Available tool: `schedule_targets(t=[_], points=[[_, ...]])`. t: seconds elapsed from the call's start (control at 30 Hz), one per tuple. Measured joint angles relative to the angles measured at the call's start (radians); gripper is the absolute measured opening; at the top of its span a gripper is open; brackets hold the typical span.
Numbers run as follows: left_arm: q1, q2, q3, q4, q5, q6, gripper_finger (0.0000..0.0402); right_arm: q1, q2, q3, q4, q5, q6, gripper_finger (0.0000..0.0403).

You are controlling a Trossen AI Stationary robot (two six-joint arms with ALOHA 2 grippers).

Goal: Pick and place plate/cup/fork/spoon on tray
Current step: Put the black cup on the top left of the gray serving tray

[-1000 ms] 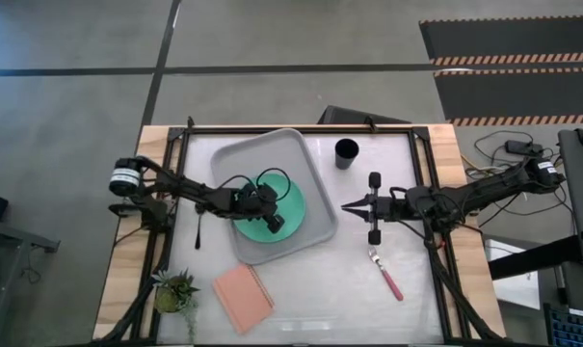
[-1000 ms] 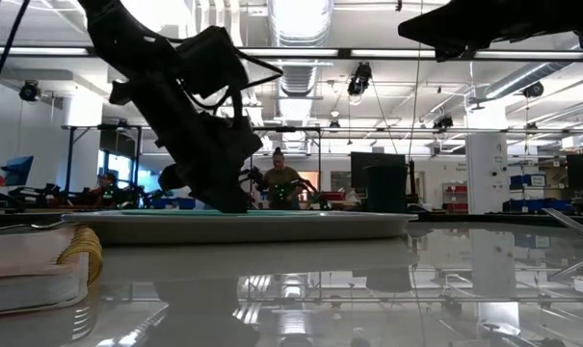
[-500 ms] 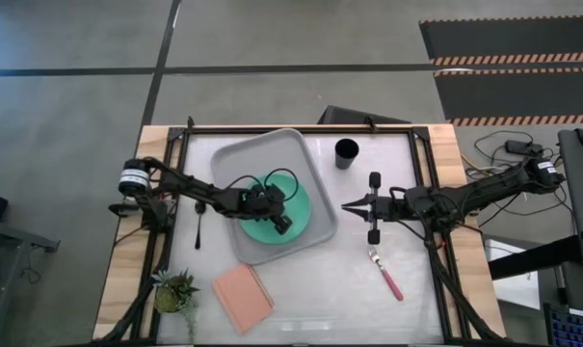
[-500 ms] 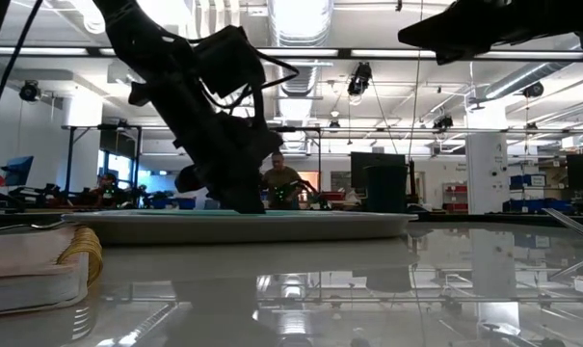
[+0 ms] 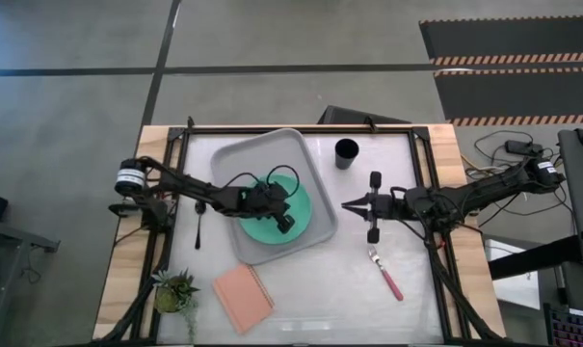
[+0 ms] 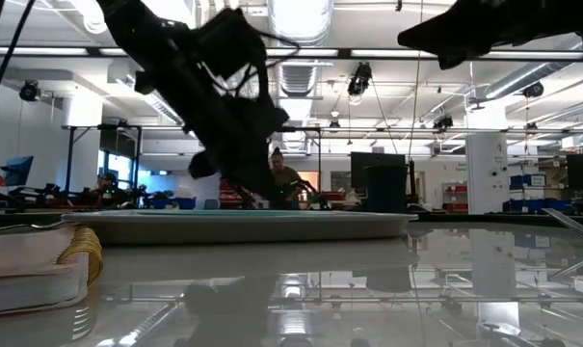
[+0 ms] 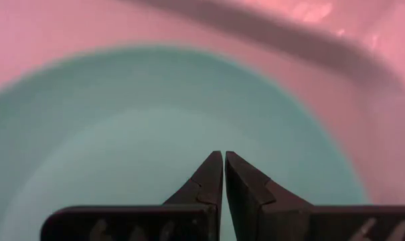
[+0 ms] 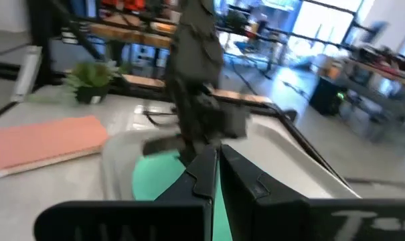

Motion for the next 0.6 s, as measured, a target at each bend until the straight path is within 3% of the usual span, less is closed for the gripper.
schedule_targets(t=[0.23,0.6], points=[[0.000,-0.158,-0.012,0.004,-0.003,0.193,0.0000,-0.015,0.002,0.035,-0.147,0.130,0.153,0.0008],[0.000,-0.449,-0.024,0.091,-0.007,0.620,0.0000,-0.229,0.130,0.390,-0.871,0.112,0.459,0.0008]])
